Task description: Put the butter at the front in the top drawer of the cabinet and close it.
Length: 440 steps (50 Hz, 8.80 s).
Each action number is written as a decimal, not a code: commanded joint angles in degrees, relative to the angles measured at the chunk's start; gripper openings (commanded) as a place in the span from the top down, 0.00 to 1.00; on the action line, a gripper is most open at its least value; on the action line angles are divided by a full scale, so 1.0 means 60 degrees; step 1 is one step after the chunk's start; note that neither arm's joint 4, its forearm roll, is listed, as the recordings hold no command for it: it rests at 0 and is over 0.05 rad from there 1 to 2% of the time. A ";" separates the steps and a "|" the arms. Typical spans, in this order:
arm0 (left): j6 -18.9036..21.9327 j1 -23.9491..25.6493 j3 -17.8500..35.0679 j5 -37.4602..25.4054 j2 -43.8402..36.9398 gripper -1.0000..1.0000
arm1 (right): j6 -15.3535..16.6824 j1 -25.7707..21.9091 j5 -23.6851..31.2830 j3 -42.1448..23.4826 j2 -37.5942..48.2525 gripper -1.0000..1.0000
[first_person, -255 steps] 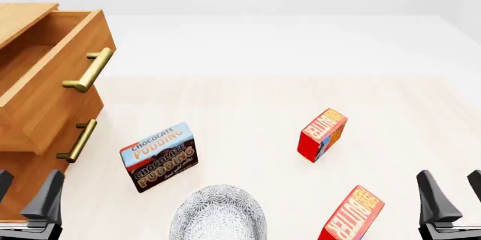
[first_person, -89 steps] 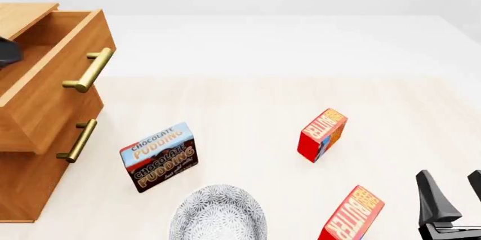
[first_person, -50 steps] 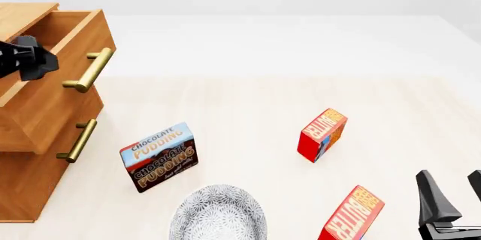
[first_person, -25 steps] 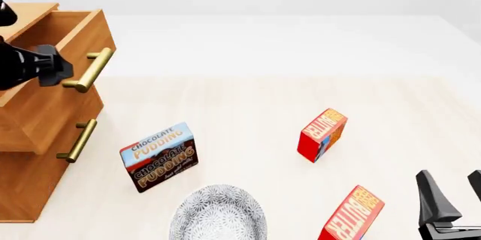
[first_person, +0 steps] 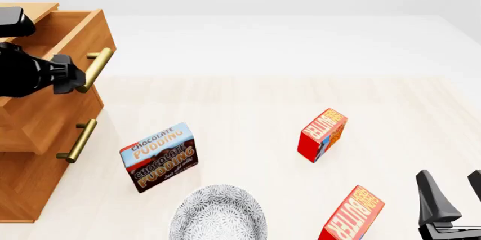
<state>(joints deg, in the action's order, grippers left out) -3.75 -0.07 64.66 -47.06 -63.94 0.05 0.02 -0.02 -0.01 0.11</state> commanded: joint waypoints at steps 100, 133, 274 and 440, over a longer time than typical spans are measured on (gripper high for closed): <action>-0.0341 0.2018 0.0464 0.0249 -0.1062 0.00 | -0.0001 -0.0001 -0.0003 -0.0002 0.0003 0.00; -0.0827 0.3234 0.0604 0.0539 -0.1309 0.00 | -0.0002 0.0001 -0.0001 -0.0002 0.0003 0.00; 0.0141 0.8762 0.3585 0.4956 -0.5935 0.00 | -0.0001 -0.0002 -0.0002 -0.0002 0.0003 0.00; -0.1347 0.8427 0.6523 0.5312 -1.1575 0.00 | -0.0002 -0.0001 -0.0004 -0.0002 0.0003 0.00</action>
<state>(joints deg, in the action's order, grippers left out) -11.50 50.28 103.45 -15.37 -132.31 0.06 0.02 -0.02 -0.01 0.11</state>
